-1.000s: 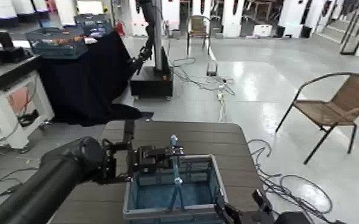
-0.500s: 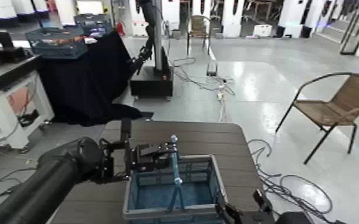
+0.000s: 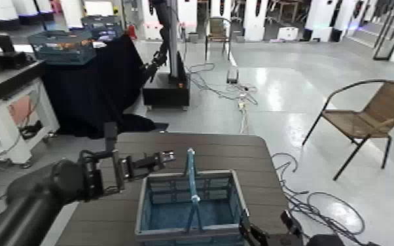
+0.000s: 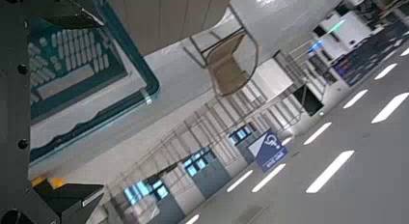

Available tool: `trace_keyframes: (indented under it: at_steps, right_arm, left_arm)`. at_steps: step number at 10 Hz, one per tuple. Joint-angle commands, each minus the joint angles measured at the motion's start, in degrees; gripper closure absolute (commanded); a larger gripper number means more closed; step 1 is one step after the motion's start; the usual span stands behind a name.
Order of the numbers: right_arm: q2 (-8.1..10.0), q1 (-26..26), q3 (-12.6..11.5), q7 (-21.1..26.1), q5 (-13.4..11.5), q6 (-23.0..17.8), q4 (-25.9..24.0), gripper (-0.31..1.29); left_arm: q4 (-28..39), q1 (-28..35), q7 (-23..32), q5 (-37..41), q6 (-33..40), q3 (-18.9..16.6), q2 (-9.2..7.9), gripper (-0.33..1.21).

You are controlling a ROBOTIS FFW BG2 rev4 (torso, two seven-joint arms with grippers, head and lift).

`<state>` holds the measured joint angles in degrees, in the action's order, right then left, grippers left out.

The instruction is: Place the crate on the table.

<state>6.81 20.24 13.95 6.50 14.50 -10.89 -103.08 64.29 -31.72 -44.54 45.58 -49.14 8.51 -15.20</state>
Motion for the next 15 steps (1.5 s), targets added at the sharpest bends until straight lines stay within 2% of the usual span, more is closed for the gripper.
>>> trace_keyframes:
  at_steps: [1, 4, 6, 8, 9, 10, 12, 15]
  right_arm:
    - [-0.13, 0.33, -0.32, 0.0, -0.09, -0.27, -0.1, 0.15]
    - [-0.31, 0.77, -0.59, 0.0, -0.26, -0.45, -0.37, 0.15]
    - [-0.39, 0.95, -0.76, -0.09, -0.53, -0.89, -0.54, 0.15]
    - [-0.57, 1.3, -1.29, -0.09, -1.85, -1.24, -0.8, 0.15]
    - [-0.66, 1.56, -1.47, -0.09, -1.93, -1.24, -0.89, 0.15]
    - [-0.75, 1.65, -1.55, -0.09, -2.29, -0.71, -1.24, 0.15]
    - [-0.92, 1.83, -1.91, 0.0, -3.43, -0.27, -1.77, 0.15]
    - [-1.01, 2.09, -2.08, -0.09, -3.52, -0.18, -1.95, 0.15]
  left_arm:
    - [17.45, 13.79, 11.58, 0.03, 8.79, -6.66, -1.41, 0.1]
    - [32.12, 28.38, 20.02, -3.22, 23.74, -10.97, 0.09, 0.11]
    - [36.87, 35.5, 23.27, -7.88, 34.28, -11.32, 1.58, 0.11]
    - [40.56, 42.09, 27.32, -13.59, 41.93, -14.22, 4.74, 0.11]
    - [42.32, 44.82, 29.07, -16.32, 45.18, -15.01, 5.36, 0.11]
    - [43.64, 47.19, 31.71, -18.07, 49.22, -14.31, 5.62, 0.11]
    - [44.87, 50.53, 34.43, -23.7, 54.94, -13.08, 8.52, 0.11]
    - [47.33, 55.89, 41.9, -28.09, 56.96, -8.16, 8.17, 0.11]
